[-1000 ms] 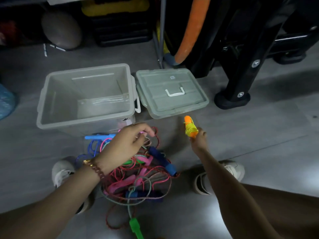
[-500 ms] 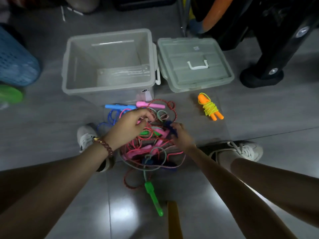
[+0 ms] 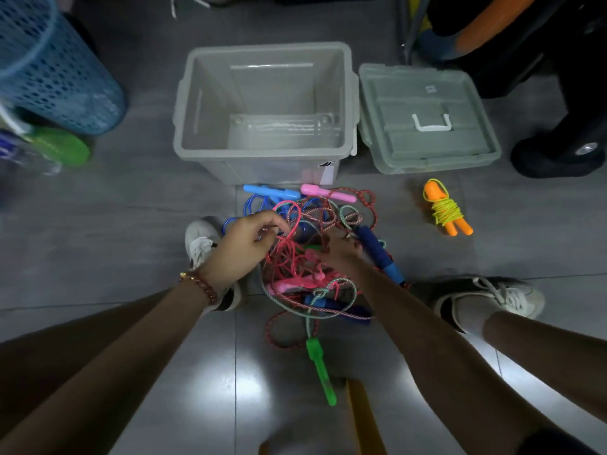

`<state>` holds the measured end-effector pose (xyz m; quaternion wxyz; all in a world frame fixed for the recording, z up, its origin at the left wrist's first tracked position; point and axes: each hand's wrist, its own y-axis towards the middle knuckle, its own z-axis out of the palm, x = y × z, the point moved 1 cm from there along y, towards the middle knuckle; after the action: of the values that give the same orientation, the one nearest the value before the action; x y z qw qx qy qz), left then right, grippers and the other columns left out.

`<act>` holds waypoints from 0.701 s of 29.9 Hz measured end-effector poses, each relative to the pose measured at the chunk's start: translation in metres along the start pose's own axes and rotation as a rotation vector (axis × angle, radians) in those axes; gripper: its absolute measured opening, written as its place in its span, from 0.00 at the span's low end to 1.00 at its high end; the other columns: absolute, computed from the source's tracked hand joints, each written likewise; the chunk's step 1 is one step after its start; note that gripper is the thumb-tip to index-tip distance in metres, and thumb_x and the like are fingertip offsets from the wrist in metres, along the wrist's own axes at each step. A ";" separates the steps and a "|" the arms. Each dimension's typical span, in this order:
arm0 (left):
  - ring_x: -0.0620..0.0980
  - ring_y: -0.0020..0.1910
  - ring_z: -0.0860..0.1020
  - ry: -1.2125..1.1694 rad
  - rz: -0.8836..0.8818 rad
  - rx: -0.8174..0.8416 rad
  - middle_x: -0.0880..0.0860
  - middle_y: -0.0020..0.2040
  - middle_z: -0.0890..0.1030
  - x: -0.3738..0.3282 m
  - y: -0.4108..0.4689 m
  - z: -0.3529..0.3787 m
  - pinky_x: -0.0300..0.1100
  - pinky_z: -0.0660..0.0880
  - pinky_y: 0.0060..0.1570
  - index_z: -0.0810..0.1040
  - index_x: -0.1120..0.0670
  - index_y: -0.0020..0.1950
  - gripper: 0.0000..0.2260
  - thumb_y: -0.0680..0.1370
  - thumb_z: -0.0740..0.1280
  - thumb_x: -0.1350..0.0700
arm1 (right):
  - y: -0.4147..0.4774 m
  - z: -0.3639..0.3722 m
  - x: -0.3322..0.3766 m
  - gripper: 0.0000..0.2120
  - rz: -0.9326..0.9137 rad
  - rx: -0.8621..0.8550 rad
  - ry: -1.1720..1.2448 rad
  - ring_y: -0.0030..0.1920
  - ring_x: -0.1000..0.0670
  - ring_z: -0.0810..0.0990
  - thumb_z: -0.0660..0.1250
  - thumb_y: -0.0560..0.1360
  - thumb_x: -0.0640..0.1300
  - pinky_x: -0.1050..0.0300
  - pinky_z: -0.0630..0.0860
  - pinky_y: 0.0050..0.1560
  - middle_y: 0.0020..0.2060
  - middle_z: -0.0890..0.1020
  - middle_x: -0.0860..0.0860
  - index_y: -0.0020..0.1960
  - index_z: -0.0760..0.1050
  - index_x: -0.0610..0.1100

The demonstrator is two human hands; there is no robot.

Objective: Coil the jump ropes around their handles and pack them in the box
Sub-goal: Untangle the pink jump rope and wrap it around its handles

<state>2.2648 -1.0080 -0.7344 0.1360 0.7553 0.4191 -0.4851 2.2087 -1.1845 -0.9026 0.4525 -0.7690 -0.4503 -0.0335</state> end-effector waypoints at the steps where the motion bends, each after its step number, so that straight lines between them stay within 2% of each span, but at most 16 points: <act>1: 0.35 0.46 0.77 -0.014 -0.009 -0.008 0.36 0.43 0.80 0.004 -0.001 0.001 0.29 0.71 0.50 0.77 0.46 0.45 0.16 0.76 0.59 0.67 | -0.002 0.002 -0.003 0.32 -0.013 0.006 -0.066 0.63 0.39 0.73 0.64 0.71 0.67 0.41 0.67 0.64 0.61 0.75 0.43 0.66 0.66 0.47; 3: 0.36 0.46 0.77 -0.036 -0.020 -0.017 0.40 0.43 0.81 0.011 -0.002 0.005 0.30 0.71 0.50 0.78 0.51 0.45 0.15 0.76 0.60 0.70 | -0.007 0.010 -0.006 0.31 -0.077 0.012 -0.191 0.64 0.37 0.71 0.61 0.74 0.65 0.37 0.64 0.65 0.63 0.74 0.42 0.70 0.60 0.49; 5: 0.36 0.47 0.78 -0.059 -0.031 -0.009 0.44 0.45 0.80 0.011 -0.004 0.010 0.30 0.71 0.51 0.79 0.56 0.47 0.12 0.76 0.60 0.71 | -0.017 0.019 -0.007 0.33 -0.125 -0.015 -0.402 0.64 0.38 0.71 0.63 0.77 0.53 0.37 0.65 0.66 0.64 0.72 0.40 0.75 0.50 0.48; 6: 0.36 0.47 0.78 -0.066 -0.037 -0.004 0.45 0.45 0.80 0.010 -0.006 0.012 0.30 0.71 0.52 0.79 0.58 0.48 0.12 0.76 0.60 0.71 | -0.022 0.023 -0.009 0.36 -0.130 -0.073 -0.485 0.63 0.38 0.72 0.64 0.77 0.47 0.39 0.66 0.66 0.65 0.72 0.39 0.76 0.45 0.48; 8: 0.39 0.48 0.78 -0.072 -0.040 -0.001 0.46 0.45 0.80 0.009 -0.009 0.014 0.32 0.72 0.53 0.79 0.58 0.48 0.11 0.77 0.60 0.70 | -0.033 0.030 -0.014 0.36 -0.122 -0.194 -0.506 0.59 0.39 0.75 0.62 0.79 0.42 0.46 0.72 0.61 0.62 0.74 0.38 0.76 0.41 0.48; 9: 0.41 0.49 0.78 -0.074 -0.042 -0.001 0.46 0.46 0.80 0.008 -0.011 0.014 0.33 0.73 0.53 0.79 0.57 0.48 0.11 0.77 0.60 0.70 | -0.036 0.031 -0.018 0.35 -0.112 -0.206 -0.453 0.58 0.39 0.76 0.61 0.79 0.42 0.48 0.73 0.57 0.60 0.75 0.38 0.76 0.42 0.48; 11: 0.43 0.50 0.78 -0.078 -0.048 0.005 0.48 0.47 0.81 0.009 -0.015 0.012 0.35 0.72 0.54 0.79 0.57 0.48 0.12 0.77 0.59 0.70 | -0.042 0.024 -0.024 0.33 -0.127 -0.220 -0.194 0.55 0.39 0.77 0.64 0.77 0.41 0.52 0.73 0.50 0.58 0.77 0.39 0.75 0.50 0.46; 13: 0.44 0.50 0.78 -0.077 -0.055 0.001 0.50 0.47 0.82 0.008 -0.017 0.011 0.35 0.72 0.54 0.79 0.58 0.48 0.12 0.76 0.59 0.71 | -0.053 0.007 -0.022 0.31 -0.163 -0.238 0.097 0.54 0.42 0.78 0.69 0.73 0.39 0.54 0.74 0.49 0.55 0.78 0.43 0.72 0.60 0.44; 15: 0.44 0.49 0.78 -0.088 -0.072 0.000 0.55 0.48 0.82 0.004 -0.019 0.011 0.34 0.72 0.53 0.79 0.58 0.48 0.12 0.76 0.59 0.71 | -0.067 -0.018 -0.012 0.23 -0.204 -0.260 0.349 0.52 0.47 0.79 0.69 0.72 0.35 0.63 0.74 0.48 0.52 0.79 0.47 0.65 0.69 0.40; 16: 0.43 0.48 0.78 -0.092 -0.080 0.008 0.56 0.48 0.81 0.001 -0.020 0.013 0.32 0.72 0.52 0.79 0.58 0.49 0.12 0.76 0.60 0.71 | -0.077 -0.031 -0.006 0.19 -0.233 -0.265 0.406 0.50 0.49 0.78 0.67 0.73 0.34 0.68 0.72 0.45 0.49 0.79 0.49 0.63 0.71 0.38; 18: 0.40 0.50 0.77 -0.108 -0.077 0.037 0.56 0.52 0.80 -0.006 -0.020 0.022 0.32 0.71 0.53 0.77 0.56 0.53 0.10 0.75 0.65 0.68 | -0.097 -0.057 0.003 0.18 -0.296 -0.259 0.432 0.47 0.50 0.76 0.65 0.73 0.31 0.64 0.70 0.45 0.48 0.78 0.48 0.63 0.71 0.36; 19: 0.41 0.54 0.75 -0.108 -0.059 0.052 0.54 0.56 0.78 -0.011 -0.020 0.030 0.34 0.70 0.56 0.76 0.55 0.57 0.13 0.74 0.68 0.64 | -0.108 -0.070 0.007 0.19 -0.340 -0.253 0.413 0.46 0.49 0.76 0.66 0.73 0.30 0.61 0.70 0.45 0.47 0.78 0.46 0.63 0.71 0.36; 21: 0.44 0.61 0.72 -0.111 -0.003 0.085 0.52 0.64 0.73 -0.026 -0.018 0.048 0.36 0.67 0.62 0.70 0.51 0.65 0.24 0.71 0.72 0.58 | -0.129 -0.091 0.015 0.20 -0.448 -0.240 0.334 0.46 0.53 0.75 0.69 0.71 0.30 0.66 0.70 0.44 0.48 0.79 0.46 0.62 0.72 0.34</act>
<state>2.2165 -1.0391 -0.7320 0.1264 0.7317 0.3910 -0.5438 2.1565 -1.2165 -0.7562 0.4077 -0.6823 -0.5209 -0.3114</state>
